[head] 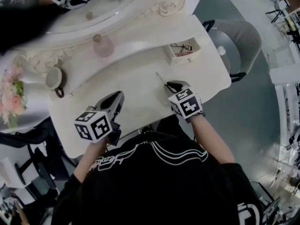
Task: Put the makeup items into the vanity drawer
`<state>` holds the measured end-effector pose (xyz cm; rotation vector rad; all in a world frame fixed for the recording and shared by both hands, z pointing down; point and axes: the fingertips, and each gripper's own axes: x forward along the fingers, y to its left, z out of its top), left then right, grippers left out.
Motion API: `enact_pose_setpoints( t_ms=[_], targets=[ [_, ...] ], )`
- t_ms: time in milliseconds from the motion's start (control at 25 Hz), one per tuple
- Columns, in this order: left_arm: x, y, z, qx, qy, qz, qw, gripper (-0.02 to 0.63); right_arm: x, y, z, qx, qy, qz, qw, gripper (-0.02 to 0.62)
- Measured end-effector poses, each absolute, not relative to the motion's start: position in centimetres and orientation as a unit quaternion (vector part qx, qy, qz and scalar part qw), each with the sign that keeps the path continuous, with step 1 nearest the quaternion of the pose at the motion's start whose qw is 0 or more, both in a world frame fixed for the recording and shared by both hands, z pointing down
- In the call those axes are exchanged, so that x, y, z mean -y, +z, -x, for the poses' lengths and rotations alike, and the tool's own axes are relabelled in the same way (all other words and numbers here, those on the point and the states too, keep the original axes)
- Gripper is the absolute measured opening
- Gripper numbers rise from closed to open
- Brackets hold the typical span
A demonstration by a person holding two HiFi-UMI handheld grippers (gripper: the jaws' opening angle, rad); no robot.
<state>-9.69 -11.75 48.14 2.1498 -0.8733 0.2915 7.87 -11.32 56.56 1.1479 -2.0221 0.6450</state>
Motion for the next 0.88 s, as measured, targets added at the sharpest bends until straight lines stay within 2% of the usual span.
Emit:
enact_pose_setpoints(
  t_ms=[480,880],
  targets=[
    [12.0,46.1,6.0,0.365,0.099,-0.845,0.378,0.028,12.1,50.6,-11.8,0.823,0.204,-0.409,0.336,0.057],
    [12.6,43.5,2.4,0.409,0.076,-0.832,0.367,0.028,15.1,46.8,-16.8,0.846,0.145,-0.372,0.354,0.057]
  ],
)
